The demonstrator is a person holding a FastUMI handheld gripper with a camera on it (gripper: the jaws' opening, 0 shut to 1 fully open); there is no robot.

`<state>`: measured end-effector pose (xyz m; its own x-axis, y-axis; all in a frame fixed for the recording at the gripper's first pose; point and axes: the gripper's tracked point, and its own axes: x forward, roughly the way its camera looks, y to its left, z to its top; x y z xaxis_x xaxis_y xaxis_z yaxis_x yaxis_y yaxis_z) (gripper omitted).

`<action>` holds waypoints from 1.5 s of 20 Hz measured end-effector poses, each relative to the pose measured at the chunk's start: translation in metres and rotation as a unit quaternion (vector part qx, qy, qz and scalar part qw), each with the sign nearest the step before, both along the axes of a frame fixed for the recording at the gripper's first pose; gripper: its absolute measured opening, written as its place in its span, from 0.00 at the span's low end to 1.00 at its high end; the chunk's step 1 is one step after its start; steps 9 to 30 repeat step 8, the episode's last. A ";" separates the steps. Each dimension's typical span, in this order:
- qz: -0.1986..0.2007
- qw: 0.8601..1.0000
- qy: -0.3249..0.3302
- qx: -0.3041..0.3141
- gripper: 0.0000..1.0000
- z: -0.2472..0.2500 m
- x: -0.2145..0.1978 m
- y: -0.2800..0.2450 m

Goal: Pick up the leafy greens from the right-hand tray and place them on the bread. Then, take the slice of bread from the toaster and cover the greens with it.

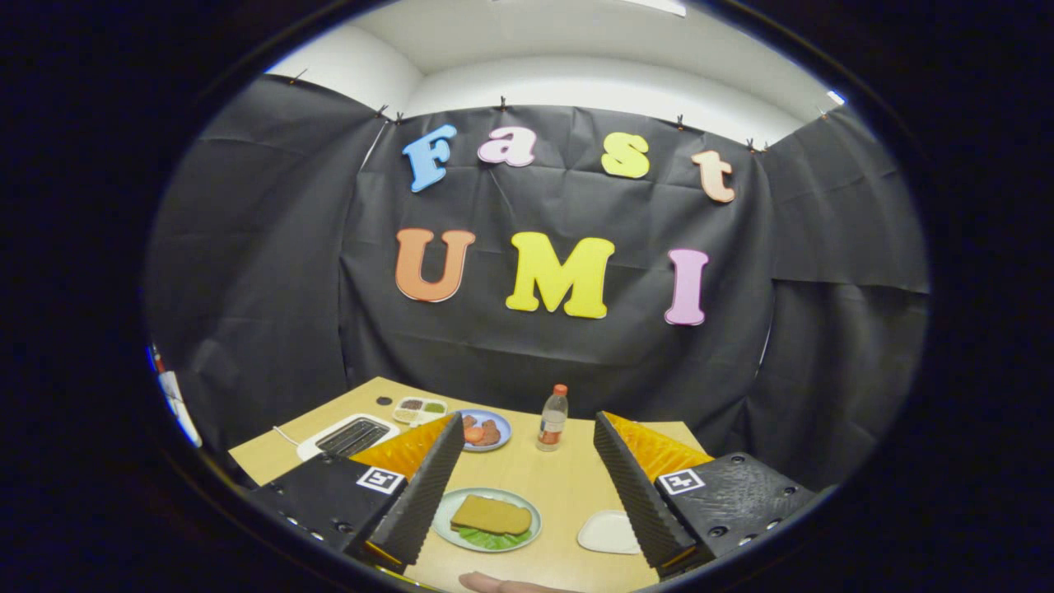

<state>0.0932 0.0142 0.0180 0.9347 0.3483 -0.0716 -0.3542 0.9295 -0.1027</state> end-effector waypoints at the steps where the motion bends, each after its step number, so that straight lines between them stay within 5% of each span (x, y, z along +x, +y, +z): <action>1: -0.001 1.000 0.000 -0.001 0.96 0.001 -0.001 0.003; 30: -0.023 1.000 -0.007 -0.005 0.96 0.008 0.001 0.015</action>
